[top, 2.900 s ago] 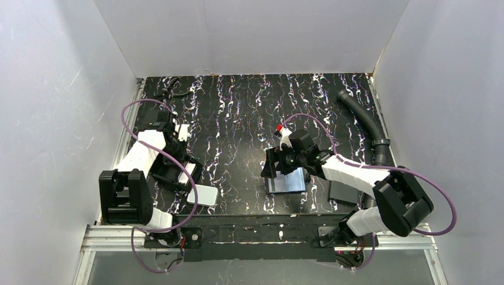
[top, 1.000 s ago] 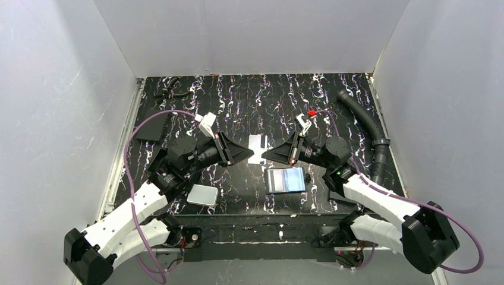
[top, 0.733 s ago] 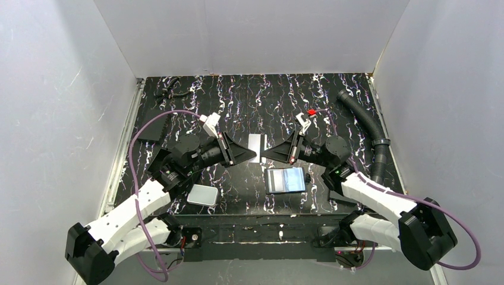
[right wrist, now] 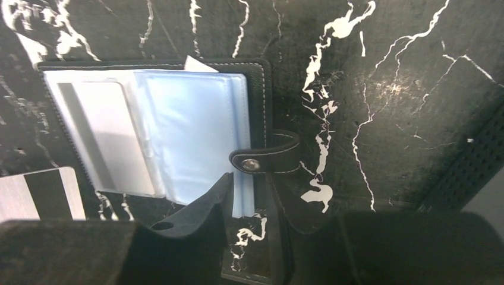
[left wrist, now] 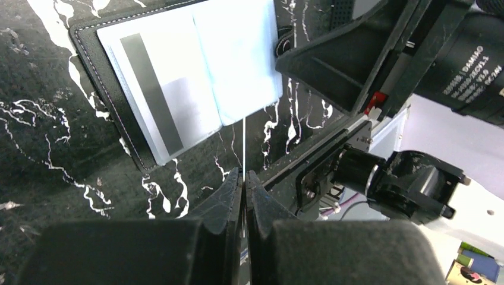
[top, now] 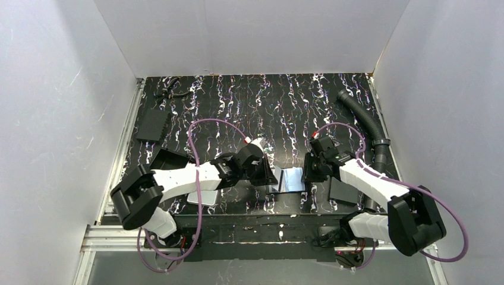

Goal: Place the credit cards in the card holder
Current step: Insert the credit card into the card holder.

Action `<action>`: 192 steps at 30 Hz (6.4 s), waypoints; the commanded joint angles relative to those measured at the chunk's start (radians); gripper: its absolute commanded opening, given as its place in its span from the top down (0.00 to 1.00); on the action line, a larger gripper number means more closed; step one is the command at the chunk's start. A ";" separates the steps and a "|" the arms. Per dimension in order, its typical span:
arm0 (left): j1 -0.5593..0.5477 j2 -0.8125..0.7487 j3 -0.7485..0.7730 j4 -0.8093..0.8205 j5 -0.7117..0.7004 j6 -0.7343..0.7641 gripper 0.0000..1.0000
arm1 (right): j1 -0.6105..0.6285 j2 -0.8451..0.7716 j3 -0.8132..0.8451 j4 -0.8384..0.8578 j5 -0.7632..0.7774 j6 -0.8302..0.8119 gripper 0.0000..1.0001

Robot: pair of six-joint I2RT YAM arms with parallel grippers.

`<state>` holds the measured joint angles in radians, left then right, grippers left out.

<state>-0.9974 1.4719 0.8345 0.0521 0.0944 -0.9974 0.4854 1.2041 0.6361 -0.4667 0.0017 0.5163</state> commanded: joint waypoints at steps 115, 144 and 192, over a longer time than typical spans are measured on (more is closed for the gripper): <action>0.056 0.312 -0.045 0.344 0.079 -0.121 0.56 | -0.002 0.001 -0.139 0.218 -0.169 -0.004 0.80; -0.011 0.339 0.301 -0.293 -0.156 0.156 0.26 | -0.002 0.001 -0.141 0.227 -0.175 -0.008 0.81; 0.079 0.371 0.342 -0.277 0.063 0.311 0.34 | -0.001 0.001 -0.122 0.291 -0.279 0.005 0.69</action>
<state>-0.9180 1.8244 1.1614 -0.2535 0.1097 -0.6765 0.4808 1.2098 0.4992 -0.2062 -0.2646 0.5198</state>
